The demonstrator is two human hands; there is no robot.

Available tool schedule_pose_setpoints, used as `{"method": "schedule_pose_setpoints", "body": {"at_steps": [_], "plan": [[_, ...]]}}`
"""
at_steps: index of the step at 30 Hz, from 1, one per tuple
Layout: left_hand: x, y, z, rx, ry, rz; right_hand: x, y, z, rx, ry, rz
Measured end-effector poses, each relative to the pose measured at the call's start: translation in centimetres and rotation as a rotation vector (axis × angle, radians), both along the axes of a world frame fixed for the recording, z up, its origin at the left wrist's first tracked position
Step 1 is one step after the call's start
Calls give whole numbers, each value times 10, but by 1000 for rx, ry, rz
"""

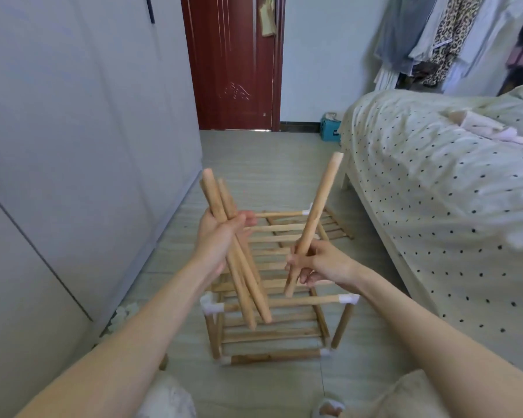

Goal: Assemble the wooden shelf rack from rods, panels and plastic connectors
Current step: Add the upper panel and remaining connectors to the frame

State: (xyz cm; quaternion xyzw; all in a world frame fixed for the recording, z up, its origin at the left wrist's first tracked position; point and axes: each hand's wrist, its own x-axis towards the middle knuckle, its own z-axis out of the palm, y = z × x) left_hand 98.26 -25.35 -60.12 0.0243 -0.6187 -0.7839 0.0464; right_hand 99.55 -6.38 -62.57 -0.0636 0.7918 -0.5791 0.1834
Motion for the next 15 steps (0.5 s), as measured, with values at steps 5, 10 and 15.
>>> {"method": "schedule_pose_setpoints", "body": {"at_steps": [5, 10, 15], "plan": [[-3, -40, -16, -81, -14, 113, -15, 59, -24, 121, 21, -459], [-4, -49, -24, -138, 12, 124, -24, 88, -44, 387, 83, -638], [-6, -52, -28, -160, 38, 129, -25, 96, -54, 501, 7, -617]]}}
